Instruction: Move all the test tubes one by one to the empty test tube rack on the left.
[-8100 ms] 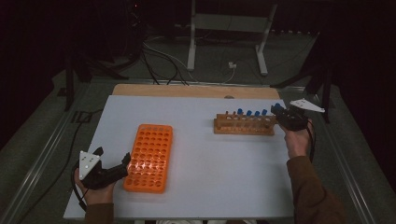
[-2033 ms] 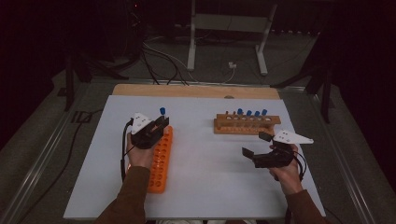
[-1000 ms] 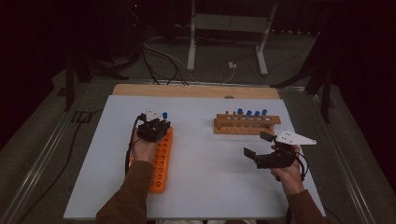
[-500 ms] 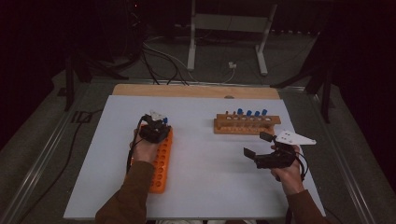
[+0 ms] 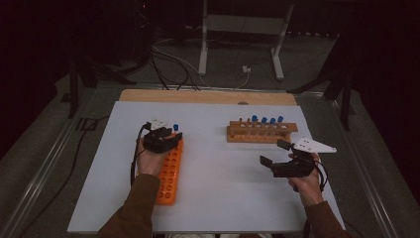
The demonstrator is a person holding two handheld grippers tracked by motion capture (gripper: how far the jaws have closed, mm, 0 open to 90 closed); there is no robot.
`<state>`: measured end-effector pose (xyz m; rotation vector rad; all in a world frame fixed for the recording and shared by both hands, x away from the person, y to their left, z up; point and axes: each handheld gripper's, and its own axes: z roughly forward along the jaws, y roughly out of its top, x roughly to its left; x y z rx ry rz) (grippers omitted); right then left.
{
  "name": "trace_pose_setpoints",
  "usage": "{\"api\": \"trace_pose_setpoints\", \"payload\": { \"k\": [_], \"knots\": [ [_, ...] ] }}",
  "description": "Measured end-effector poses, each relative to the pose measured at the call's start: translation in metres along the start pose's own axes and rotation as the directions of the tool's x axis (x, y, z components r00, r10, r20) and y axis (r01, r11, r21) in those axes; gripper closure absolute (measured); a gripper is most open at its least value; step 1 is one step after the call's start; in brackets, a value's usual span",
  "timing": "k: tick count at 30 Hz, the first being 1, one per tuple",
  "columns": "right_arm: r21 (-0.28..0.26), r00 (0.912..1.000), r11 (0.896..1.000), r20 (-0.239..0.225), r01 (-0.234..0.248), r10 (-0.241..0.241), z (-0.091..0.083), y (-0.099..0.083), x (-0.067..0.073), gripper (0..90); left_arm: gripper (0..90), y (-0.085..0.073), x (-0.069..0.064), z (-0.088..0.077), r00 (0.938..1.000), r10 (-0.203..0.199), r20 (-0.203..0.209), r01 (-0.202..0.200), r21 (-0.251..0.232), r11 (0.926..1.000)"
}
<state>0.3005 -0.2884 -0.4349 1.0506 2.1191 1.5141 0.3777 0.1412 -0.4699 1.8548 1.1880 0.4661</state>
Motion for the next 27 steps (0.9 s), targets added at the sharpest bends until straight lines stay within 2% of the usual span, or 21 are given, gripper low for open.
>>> {"api": "trace_pose_setpoints", "payload": {
  "k": [2, 3, 5, 6, 7, 9, 11, 12, 14, 16, 17, 18, 21, 24, 27],
  "knots": [
    [0.002, 1.0, 1.0, 0.004, -0.002, 0.002, 0.0, 0.0, -0.001, 2.5, 49.3, 0.0, 0.001, -0.005, 0.9999, -0.013, 0.011, 0.013, -0.024, 0.9996],
    [0.001, 1.0, 1.0, 0.006, -0.003, 0.003, 0.0, 0.0, -0.001, 2.5, 47.5, 0.0, 0.003, -0.012, 0.999, -0.034, 0.028, 0.036, -0.06, 0.9975],
    [0.001, 0.9999, 1.0, 0.011, -0.005, 0.005, 0.001, 0.001, -0.002, 2.5, 41.8, 0.0, 0.004, -0.015, 0.9986, -0.043, 0.032, 0.045, -0.075, 0.9962],
    [0.001, 0.9999, 1.0, 0.011, -0.005, 0.005, 0.001, 0.001, -0.002, 2.5, 41.8, 0.0, 0.005, -0.02, 0.9979, -0.053, 0.038, 0.057, -0.094, 0.9939],
    [0.002, 0.9999, 1.0, 0.013, -0.007, 0.007, 0.001, 0.001, -0.003, 2.4, 36.3, -0.001, 0.005, -0.025, 0.9972, -0.061, 0.043, 0.066, -0.122, 0.9904],
    [0.003, 0.9999, 1.0, 0.015, -0.008, 0.008, 0.001, 0.002, -0.004, 2.5, 33.2, -0.001, 0.005, -0.029, 0.9972, -0.064, 0.04, 0.068, -0.134, 0.9886],
    [0.003, 0.9997, 1.0, 0.025, -0.009, 0.009, 0.002, 0.003, -0.007, 2.4, 25.2, -0.003, 0.004, -0.035, 0.997, -0.067, 0.038, 0.073, -0.158, 0.9848],
    [0.003, 0.9997, 1.0, 0.025, -0.009, 0.009, 0.002, 0.003, -0.007, 2.4, 25.2, -0.003, 0.004, -0.038, 0.9968, -0.071, 0.037, 0.077, -0.167, 0.9829],
    [0.004, 0.9993, 1.0, 0.036, -0.011, 0.011, 0.002, 0.005, -0.01, 2.4, 16.9, -0.005, 0.003, -0.043, 0.9961, -0.082, 0.034, 0.086, -0.184, 0.9791],
    [0.006, 0.9992, 1.0, 0.039, -0.008, 0.008, 0.003, 0.006, -0.011, 2.4, 15.7, -0.007, 0.001, -0.047, 0.9956, -0.086, 0.037, 0.092, -0.205, 0.9745],
    [0.007, 0.9986, 1.0, 0.051, -0.014, 0.013, 0.003, 0.008, -0.013, 2.5, 9.5, -0.008, 0.001, -0.049, 0.9957, -0.085, 0.034, 0.091, -0.211, 0.9732],
    [0.007, 0.9986, 1.0, 0.051, -0.014, 0.013, 0.003, 0.008, -0.013, 2.5, 9.5, -0.009, 0.0, -0.051, 0.9957, -0.086, 0.035, 0.091, -0.215, 0.9724],
    [0.006, 0.9972, 1.0, 0.072, -0.022, 0.022, 0.004, 0.012, -0.019, 2.5, 1.0, -0.012, -0.004, -0.057, 0.9963, -0.078, 0.036, 0.085, -0.224, 0.9709],
    [0.008, 0.9964, 1.0, 0.082, -0.024, 0.024, 0.006, 0.014, -0.022, 2.5, 0.8, -0.017, -0.006, -0.064, 0.9965, -0.075, 0.038, 0.082, -0.251, 0.9646],
    [0.009, 0.9948, 1.0, 0.098, -0.026, 0.025, 0.007, 0.018, -0.026, 2.5, 0.7, -0.021, -0.008, -0.069, 0.9969, -0.063, 0.046, 0.073, -0.254, 0.9645]
  ]
}}
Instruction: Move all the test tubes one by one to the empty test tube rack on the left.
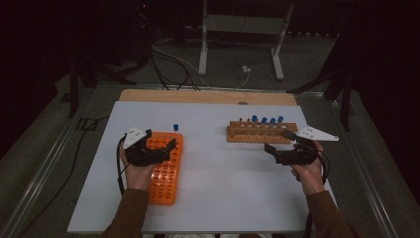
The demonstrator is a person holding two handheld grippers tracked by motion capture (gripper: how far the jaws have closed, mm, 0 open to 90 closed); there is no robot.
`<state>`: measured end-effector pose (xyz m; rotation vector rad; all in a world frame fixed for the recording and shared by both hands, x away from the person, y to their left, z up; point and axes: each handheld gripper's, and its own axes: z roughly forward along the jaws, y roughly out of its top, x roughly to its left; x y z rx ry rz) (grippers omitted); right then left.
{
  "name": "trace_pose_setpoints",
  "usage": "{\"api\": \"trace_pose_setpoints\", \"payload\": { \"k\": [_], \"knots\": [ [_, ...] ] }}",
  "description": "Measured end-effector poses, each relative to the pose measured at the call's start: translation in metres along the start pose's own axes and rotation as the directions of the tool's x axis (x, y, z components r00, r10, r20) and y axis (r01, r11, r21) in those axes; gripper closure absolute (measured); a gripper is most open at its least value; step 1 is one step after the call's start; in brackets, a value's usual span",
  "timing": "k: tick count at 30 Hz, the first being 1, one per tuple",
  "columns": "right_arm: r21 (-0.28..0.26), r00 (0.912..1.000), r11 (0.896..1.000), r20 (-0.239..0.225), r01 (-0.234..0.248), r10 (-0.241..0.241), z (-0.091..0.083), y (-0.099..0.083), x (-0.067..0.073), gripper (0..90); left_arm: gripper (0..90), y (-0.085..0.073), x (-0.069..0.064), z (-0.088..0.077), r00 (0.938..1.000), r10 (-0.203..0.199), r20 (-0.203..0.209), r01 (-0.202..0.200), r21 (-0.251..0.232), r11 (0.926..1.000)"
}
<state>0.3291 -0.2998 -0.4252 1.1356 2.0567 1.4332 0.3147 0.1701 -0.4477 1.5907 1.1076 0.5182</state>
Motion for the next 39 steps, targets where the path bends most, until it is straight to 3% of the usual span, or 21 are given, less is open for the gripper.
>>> {"api": "trace_pose_setpoints", "payload": {
  "k": [14, 19, 29, 34, 39],
  "knots": [
    [0.012, 0.9948, 1.0, 0.098, -0.027, 0.026, 0.013, 0.011, -0.025, 6.5, 0.8, -0.008, -0.004, -0.012, 0.9996, 0.024, 0.016, -0.024, -0.011, 0.9996],
    [0.008, 0.9875, 0.999, 0.151, -0.046, 0.044, 0.019, 0.014, -0.035, 10.8, 0.8, -0.012, 0.0, -0.011, 0.9999, 0.016, 0.003, -0.016, 0.0, 0.9999],
    [-0.023, 0.9661, 0.994, 0.234, -0.106, 0.108, 0.026, 0.009, -0.057, 29.7, 0.8, -0.015, 0.004, -0.01, 1.0, 0.002, -0.003, -0.002, 0.001, 1.0],
    [-0.022, 0.9603, 0.995, 0.261, -0.094, 0.097, 0.03, 0.007, -0.063, 49.1, 0.8, -0.015, 0.003, -0.009, 1.0, 0.005, 0.0, -0.005, 0.006, 1.0],
    [-0.002, 0.955, 0.997, 0.285, -0.084, 0.081, 0.038, 0.005, -0.066, 58.8, 0.8, -0.015, 0.002, -0.009, 1.0, 0.007, 0.0, -0.007, 0.005, 1.0]
  ]
}}
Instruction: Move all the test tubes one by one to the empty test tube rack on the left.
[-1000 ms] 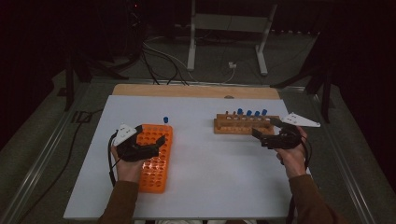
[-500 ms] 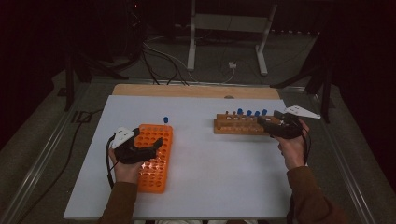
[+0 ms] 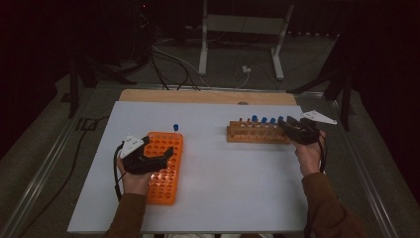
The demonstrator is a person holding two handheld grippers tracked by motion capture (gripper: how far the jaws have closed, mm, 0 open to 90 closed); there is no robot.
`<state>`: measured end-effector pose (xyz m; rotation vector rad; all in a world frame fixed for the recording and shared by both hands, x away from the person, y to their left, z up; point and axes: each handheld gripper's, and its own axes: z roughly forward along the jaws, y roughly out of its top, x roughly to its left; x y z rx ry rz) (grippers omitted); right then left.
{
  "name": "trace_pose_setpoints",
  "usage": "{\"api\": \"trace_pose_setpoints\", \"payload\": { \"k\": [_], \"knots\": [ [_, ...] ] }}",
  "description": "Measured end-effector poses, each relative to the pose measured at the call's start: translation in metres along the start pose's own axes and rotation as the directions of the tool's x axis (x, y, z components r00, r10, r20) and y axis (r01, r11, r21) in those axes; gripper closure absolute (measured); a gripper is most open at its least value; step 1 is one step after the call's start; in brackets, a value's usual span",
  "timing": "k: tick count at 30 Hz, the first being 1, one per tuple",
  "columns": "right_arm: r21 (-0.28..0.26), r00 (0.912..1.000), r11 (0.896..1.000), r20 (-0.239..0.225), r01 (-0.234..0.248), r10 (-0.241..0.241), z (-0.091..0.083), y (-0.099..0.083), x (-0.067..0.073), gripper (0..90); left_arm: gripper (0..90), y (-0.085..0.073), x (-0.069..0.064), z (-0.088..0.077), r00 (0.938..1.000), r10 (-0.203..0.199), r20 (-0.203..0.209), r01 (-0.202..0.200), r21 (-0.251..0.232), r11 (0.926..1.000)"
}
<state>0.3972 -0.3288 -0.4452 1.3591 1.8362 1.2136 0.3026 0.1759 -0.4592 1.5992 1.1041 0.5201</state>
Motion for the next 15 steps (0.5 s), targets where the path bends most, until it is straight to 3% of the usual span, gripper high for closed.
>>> {"api": "trace_pose_setpoints", "payload": {
  "k": [15],
  "knots": [
    [0.046, 0.9999, 0.999, -0.003, -0.01, 0.01, 0.02, -0.008, 0.0, 74.0, 0.8, -0.001, 0.0, 0.001, 1.0, 0.005, 0.0, -0.005, 0.007, 1.0]
  ]
}}
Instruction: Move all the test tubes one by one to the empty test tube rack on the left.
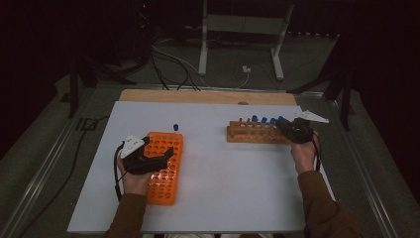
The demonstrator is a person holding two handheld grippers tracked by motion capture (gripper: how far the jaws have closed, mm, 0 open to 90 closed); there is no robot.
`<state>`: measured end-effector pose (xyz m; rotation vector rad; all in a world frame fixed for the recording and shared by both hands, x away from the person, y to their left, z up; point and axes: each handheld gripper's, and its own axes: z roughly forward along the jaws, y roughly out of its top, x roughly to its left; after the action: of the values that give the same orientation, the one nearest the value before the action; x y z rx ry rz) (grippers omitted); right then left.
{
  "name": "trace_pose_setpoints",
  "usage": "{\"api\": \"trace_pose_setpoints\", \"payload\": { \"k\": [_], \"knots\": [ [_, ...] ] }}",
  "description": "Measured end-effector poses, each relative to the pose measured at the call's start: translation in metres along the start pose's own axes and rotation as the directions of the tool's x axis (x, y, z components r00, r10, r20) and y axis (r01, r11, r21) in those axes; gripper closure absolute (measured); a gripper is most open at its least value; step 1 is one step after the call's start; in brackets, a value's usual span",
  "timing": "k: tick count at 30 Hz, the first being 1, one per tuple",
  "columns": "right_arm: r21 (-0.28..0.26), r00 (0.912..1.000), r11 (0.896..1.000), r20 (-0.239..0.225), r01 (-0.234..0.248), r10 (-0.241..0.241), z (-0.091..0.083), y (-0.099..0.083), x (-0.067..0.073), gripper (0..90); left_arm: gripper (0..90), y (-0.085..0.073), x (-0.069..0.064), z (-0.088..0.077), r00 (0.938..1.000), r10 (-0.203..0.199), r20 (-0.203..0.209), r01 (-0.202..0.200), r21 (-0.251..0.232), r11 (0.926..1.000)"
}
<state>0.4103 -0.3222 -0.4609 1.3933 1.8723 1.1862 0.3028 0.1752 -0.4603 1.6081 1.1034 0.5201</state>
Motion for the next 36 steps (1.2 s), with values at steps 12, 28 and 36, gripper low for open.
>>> {"api": "trace_pose_setpoints", "payload": {
  "k": [12, 28, 36],
  "knots": [
    [0.017, 1.0, 1.0, -0.002, -0.001, 0.001, 0.004, -0.001, 0.003, 76.1, 0.8, 0.0, -0.001, 0.001, 1.0, 0.001, 0.003, -0.001, 0.003, 1.0],
    [-0.013, 0.9999, 1.0, 0.003, 0.01, -0.01, -0.005, 0.006, 0.002, 76.8, 0.8, -0.001, 0.0, 0.002, 1.0, 0.001, 0.004, -0.001, 0.009, 1.0],
    [-0.033, 0.9996, 0.999, 0.002, 0.028, -0.028, -0.015, 0.019, 0.005, 76.8, 0.8, -0.002, 0.0, 0.002, 1.0, -0.003, 0.003, 0.003, 0.012, 0.9999]
  ]
}}
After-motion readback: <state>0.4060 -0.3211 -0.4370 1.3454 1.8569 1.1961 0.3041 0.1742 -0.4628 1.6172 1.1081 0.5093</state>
